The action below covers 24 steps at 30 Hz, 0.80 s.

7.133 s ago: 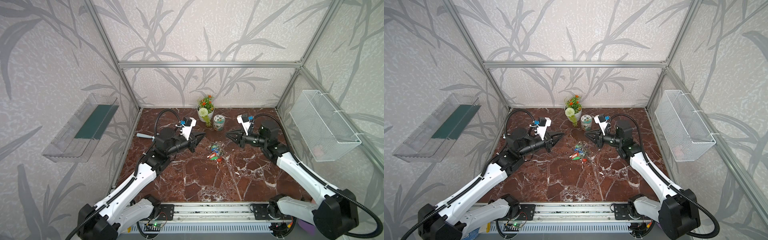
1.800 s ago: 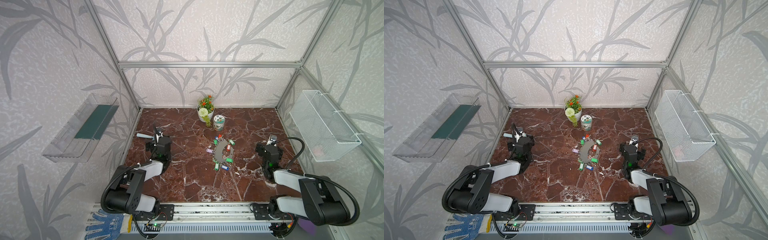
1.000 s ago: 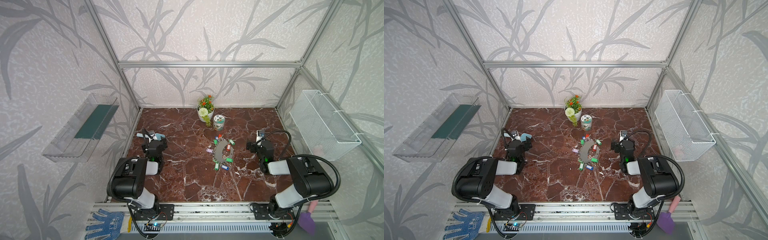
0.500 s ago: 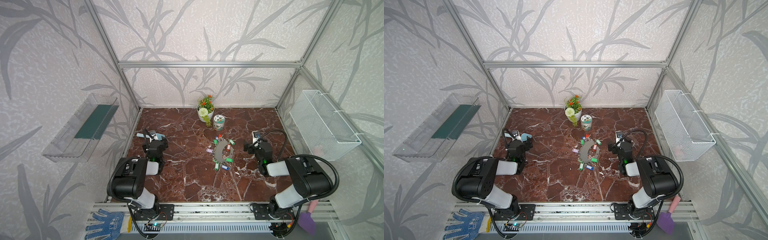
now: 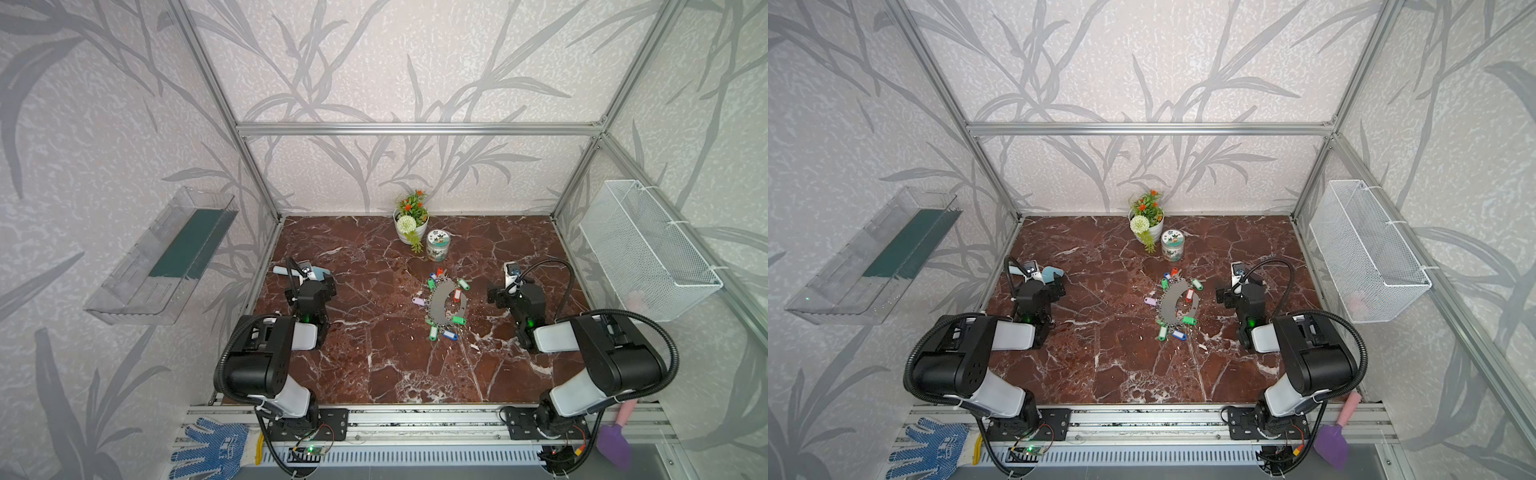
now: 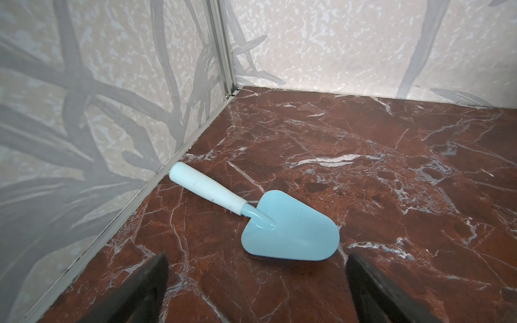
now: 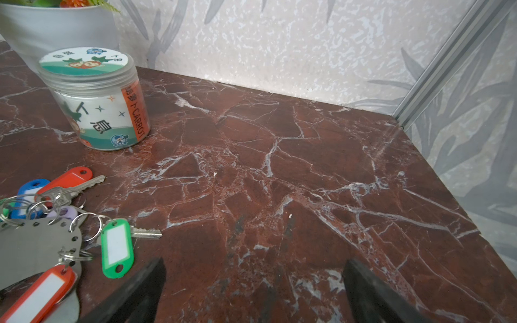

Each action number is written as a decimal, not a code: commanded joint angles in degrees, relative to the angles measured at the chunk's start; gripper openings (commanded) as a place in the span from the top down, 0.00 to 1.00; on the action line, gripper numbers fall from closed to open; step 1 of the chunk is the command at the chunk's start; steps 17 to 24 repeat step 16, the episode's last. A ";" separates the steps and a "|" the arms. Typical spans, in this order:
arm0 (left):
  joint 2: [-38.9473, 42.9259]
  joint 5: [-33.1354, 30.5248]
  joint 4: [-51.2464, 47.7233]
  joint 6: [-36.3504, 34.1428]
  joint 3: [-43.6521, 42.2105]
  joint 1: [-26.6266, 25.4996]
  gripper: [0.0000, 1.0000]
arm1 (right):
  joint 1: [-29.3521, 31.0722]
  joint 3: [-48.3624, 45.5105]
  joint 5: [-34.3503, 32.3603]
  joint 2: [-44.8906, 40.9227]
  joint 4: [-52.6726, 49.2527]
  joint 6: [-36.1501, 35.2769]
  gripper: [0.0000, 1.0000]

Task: Put the keys on the keyring

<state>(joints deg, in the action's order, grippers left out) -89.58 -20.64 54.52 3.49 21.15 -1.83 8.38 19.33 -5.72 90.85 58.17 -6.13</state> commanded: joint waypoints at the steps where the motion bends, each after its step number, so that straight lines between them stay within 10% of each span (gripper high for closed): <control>1: -0.58 -0.10 1.49 -0.49 -0.23 -0.20 0.01 | -0.70 1.32 1.67 0.28 -0.25 0.14 0.01; 24: -0.64 -0.10 1.59 -0.47 -0.17 -0.19 0.01 | -2.59 2.01 5.76 0.12 -1.85 1.08 0.01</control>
